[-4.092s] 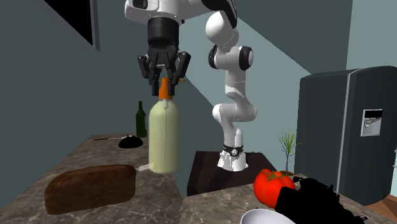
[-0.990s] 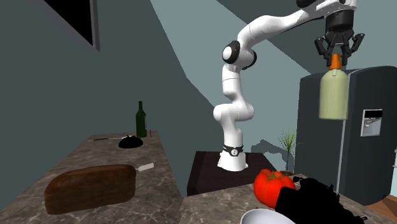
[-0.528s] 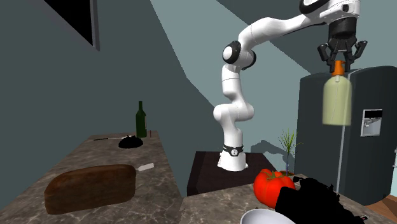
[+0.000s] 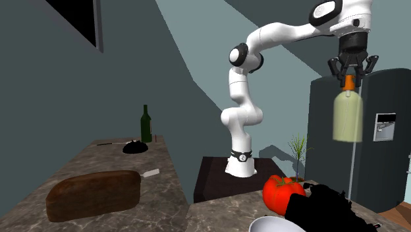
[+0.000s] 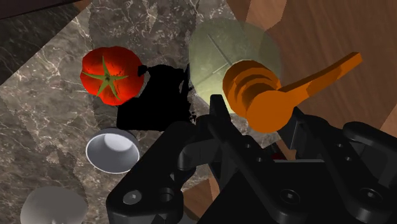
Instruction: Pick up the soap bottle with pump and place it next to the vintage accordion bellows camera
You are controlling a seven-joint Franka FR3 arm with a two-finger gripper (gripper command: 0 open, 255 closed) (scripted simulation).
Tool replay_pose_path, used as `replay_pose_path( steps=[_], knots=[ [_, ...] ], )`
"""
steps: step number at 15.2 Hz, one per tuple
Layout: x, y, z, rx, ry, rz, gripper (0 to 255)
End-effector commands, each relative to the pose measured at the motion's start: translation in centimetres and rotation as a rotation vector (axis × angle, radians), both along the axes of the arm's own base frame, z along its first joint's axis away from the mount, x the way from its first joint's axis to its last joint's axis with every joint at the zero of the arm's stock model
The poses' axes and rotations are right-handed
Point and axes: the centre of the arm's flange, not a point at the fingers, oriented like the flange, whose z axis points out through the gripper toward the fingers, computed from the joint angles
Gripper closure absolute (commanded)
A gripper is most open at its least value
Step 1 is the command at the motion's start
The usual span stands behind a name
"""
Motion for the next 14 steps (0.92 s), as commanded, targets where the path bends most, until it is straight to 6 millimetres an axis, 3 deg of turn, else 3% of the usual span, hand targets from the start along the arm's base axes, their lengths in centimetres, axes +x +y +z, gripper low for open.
replay_pose_path(
  steps=[1, 14],
  knots=[
    [0.0, 0.0, -1.0, 0.001, -0.001, 0.0, 255],
    [0.0, 0.0, -7.9, 0.001, -0.001, 0.0, 255]
  ],
)
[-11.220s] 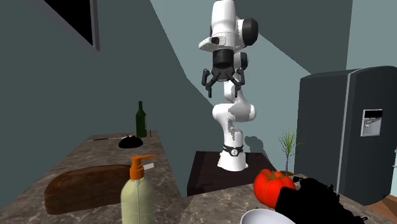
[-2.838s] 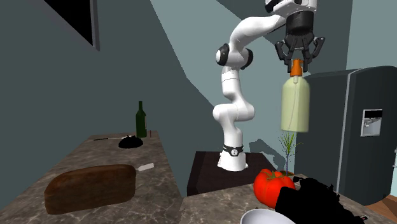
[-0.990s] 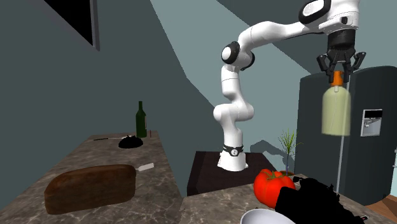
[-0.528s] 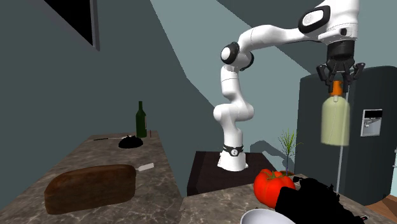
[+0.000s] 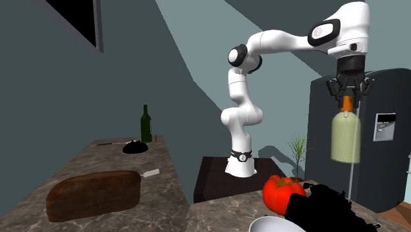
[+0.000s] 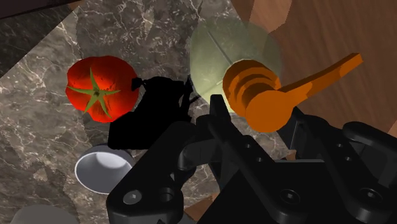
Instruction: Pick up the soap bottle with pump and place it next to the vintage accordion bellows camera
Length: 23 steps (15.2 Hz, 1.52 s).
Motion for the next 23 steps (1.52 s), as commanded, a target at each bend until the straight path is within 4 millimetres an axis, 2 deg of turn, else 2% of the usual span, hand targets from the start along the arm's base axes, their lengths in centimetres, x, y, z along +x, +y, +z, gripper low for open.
replay_pose_path(
  steps=[1, 23],
  knots=[
    [0.0, 0.1, -1.0, 0.001, -0.001, 0.0, 255],
    [0.0, 0.1, -12.6, 0.001, -0.001, 0.0, 255]
  ],
)
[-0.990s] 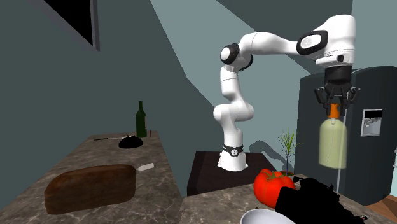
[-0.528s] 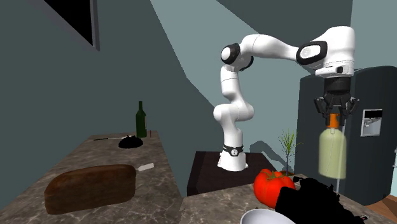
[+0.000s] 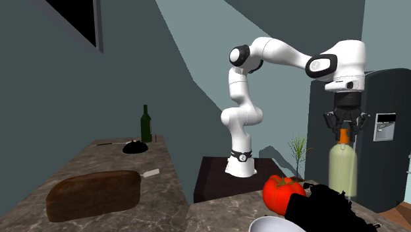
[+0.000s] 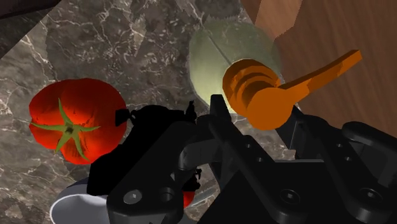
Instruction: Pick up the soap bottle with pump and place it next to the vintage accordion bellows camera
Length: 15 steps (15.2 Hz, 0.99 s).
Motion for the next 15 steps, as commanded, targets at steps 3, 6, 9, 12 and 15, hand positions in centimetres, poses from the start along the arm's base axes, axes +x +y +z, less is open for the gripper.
replay_pose_path(
  steps=[3, 6, 9, 12, 15],
  knots=[
    [-0.1, 0.1, -2.2, 0.001, -0.001, 0.0, 255],
    [-0.1, 0.1, -3.5, 0.001, -0.001, 0.0, 255],
    [-0.1, 0.1, -3.5, 0.001, -0.001, 0.0, 255],
    [-0.1, 0.1, -3.5, 0.001, -0.001, 0.0, 255],
    [0.0, 0.1, -3.5, 0.001, -0.001, 0.0, 0]
  ],
)
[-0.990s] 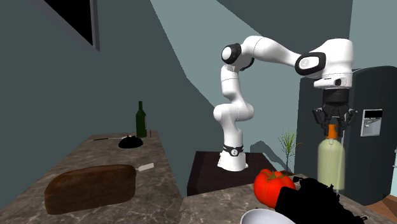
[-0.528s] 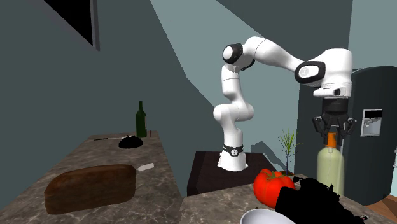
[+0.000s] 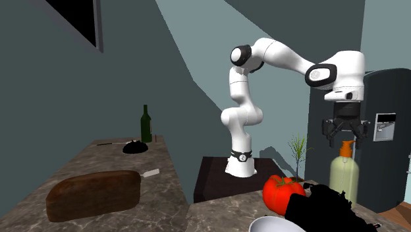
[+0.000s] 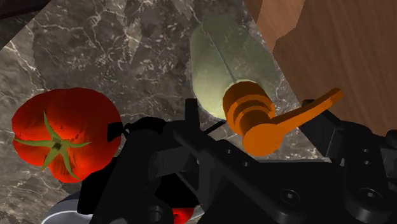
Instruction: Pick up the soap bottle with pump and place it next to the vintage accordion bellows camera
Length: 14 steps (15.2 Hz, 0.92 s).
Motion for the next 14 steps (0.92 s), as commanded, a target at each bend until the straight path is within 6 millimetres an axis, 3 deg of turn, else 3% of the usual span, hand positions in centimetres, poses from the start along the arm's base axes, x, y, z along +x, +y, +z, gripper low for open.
replay_pose_path(
  steps=[1, 4, 8, 14],
  knots=[
    [0.0, 0.0, 0.0, 0.0, 0.0, 0.0, 0],
    [0.0, 0.0, 0.0, 0.0, 0.0, 0.0, 0],
    [-0.3, 0.1, 5.0, 0.0, 0.0, 0.0, 0],
    [-0.3, 0.1, 5.0, 0.0, 0.0, 0.0, 0]
  ],
)
